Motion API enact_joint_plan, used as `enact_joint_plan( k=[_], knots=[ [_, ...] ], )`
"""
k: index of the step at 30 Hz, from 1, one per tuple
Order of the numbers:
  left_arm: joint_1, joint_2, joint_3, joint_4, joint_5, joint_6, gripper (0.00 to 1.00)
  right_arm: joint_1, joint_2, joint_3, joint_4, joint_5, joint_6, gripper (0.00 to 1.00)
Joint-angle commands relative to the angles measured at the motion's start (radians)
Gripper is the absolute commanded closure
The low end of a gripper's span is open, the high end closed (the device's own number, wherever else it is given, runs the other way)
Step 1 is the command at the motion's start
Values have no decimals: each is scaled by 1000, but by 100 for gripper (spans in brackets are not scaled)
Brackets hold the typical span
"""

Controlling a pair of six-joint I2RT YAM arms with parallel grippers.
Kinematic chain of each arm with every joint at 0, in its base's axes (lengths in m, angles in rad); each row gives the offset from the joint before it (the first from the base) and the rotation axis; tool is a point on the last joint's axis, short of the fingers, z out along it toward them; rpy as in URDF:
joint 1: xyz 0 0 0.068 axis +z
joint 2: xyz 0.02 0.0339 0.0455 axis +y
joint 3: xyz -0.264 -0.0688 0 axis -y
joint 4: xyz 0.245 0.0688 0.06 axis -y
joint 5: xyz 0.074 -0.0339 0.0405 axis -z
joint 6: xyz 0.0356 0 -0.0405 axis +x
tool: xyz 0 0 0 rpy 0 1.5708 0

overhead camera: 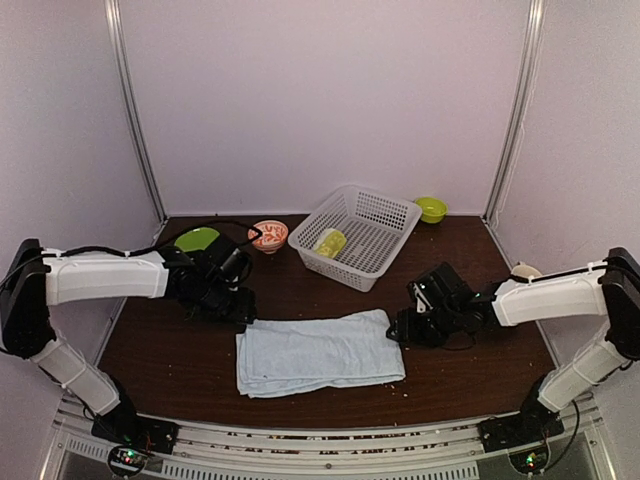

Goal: Roll the towels
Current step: Smooth out the towel at the center of the board.

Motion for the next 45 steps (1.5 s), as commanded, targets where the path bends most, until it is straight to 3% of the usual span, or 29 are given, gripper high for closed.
enact_joint_plan(
  k=[1, 9, 20, 28, 39, 45],
  knots=[
    [-67, -139, 28, -79, 30, 19, 40, 57, -56, 41, -87, 64, -35, 45],
    [-231, -29, 15, 64, 174, -15, 63, 142, -41, 46, -75, 83, -5, 51],
    [-242, -206, -215, 66, 79, -285, 26, 184, -79, 43, -82, 113, 22, 50],
    [-242, -278, -370, 198, 156, -423, 29, 185, -102, 38, -85, 115, 25, 50],
    [-230, -230, -364, 231, 169, -419, 46, 184, -102, 30, -69, 106, 26, 50],
    [-223, -209, -375, 221, 176, -422, 48, 185, -97, 34, -69, 108, 23, 50]
  ],
)
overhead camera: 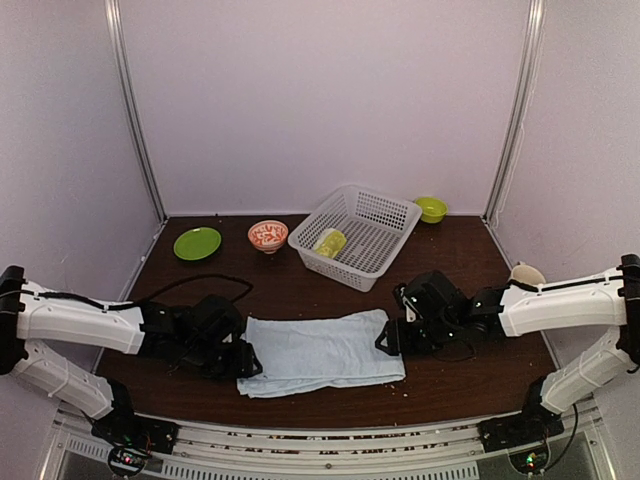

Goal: Roll the towels
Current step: Smooth out the towel at the center of the board.

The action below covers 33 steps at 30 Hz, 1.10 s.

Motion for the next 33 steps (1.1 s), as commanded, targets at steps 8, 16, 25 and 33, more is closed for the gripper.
enact_joint_plan(
  k=[8, 16, 25, 33],
  knots=[
    [11, 22, -11, 12, 15, -24, 40, 5, -3, 3, 10, 16, -1, 50],
    [15, 90, 8, 59, 38, 1, 46, 5, -3, 3, 10, 14, -2, 50],
    [23, 80, 22, 36, 31, 13, 77, 6, -18, -2, 2, 17, -4, 50],
    [23, 29, 50, -54, 16, 25, 87, 6, -8, 7, 5, 15, -6, 51]
  ],
)
